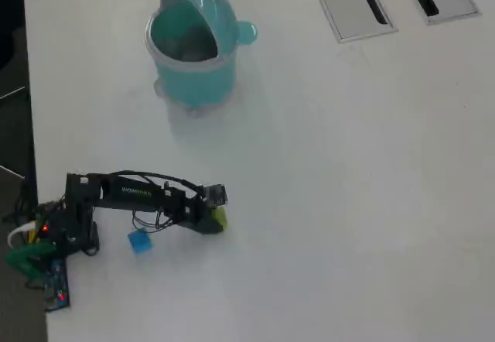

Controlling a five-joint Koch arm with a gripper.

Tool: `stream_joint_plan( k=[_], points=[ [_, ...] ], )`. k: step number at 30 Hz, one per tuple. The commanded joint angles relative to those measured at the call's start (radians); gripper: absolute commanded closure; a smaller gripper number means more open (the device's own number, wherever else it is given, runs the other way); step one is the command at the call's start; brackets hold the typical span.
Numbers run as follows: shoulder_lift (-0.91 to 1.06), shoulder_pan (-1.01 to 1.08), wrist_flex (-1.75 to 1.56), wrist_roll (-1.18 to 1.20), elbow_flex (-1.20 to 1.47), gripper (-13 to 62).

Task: Grasp RGB lego blocks and put them in the bin one by one.

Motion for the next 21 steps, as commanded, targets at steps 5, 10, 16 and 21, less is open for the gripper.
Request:
stream_joint_plan(
  k=[5, 10, 16, 21],
  points=[
    [0.172, -0.112, -0.051, 0.123, -0.123, 40.1],
    [0.351, -0.273, -0.051, 0.255, -0.123, 40.1],
    [0.554, -0.529, -0.051, 0.304, -0.117, 40.2],
    [0.663, -0.948, 0.026, 0.275, -0.270, 44.1]
  ],
)
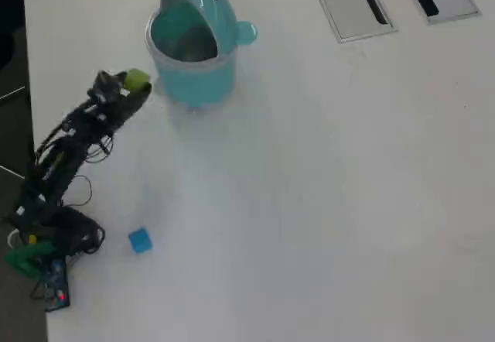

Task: Grasp RGB lego blocks and put them in the bin one by one.

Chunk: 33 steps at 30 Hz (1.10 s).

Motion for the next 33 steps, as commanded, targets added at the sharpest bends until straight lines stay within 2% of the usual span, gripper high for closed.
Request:
stream_joint_plan(
  k=[1, 2, 4, 8, 10, 20, 24, 26, 33],
  points=[
    [0.023, -0.014, 0.000, -0.003, -0.092, 44.1],
    [0.005, -0.055, 0.014, -0.005, -0.138, 44.2],
    [-0.029, -0.107, 0.015, -0.003, -0.204, 50.2],
    [-0.147, -0.120, 0.025, -0.003, -0.359, 50.2],
    [-0.302, -0.123, 0.023, 0.000, -0.525, 50.2],
    [-0.706, -0.081, 0.038, 0.000, -0.980, 50.3],
    [-0.802, -0.081, 0.040, -0.005, -1.068, 50.2],
    [-0.927, -0.080, 0.041, -0.009, -1.201, 50.2],
    [-1.161, -0.058, 0.121, -0.023, -1.531, 48.0]
  ],
)
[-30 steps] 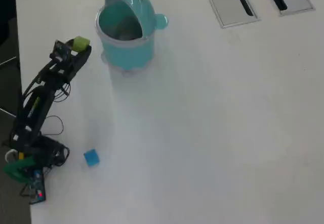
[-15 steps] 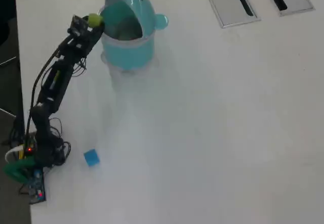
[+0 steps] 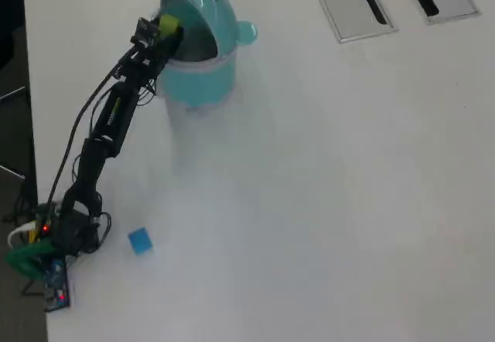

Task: Grasp RGB lego blocks and put them in the bin one by one.

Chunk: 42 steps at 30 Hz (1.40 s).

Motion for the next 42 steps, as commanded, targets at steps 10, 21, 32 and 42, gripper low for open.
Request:
stream_joint_plan(
  k=[10, 21, 32, 42],
  points=[
    [-0.014, 0.020, 0.035, -0.130, -0.114, 22.7],
    [-0.014, 0.005, 0.531, -0.117, -0.492, 22.3],
    [0.172, 0.011, 0.676, 0.015, -0.492, 17.2],
    [0.437, 0.075, 0.776, 0.060, -0.356, 18.9]
  ],
)
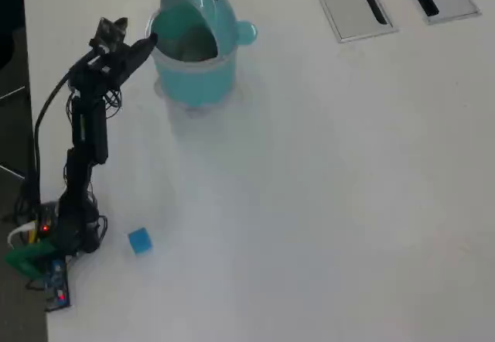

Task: Grasp RGB lego blocks and put them in the bin one by one.

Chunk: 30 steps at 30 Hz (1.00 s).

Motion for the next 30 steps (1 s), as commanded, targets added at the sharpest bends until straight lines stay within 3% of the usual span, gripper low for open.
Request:
stream_joint_plan(
  k=[1, 8, 20, 30],
  points=[
    [0.132, 0.017, -0.012, 0.005, 0.058, 18.9],
    [0.531, -0.005, -0.018, 0.005, 0.667, 18.8],
    [0.902, 0.169, -0.083, -0.209, 1.319, 18.5],
    [1.014, 0.431, -0.035, -0.360, 1.594, 18.4]
  ],
)
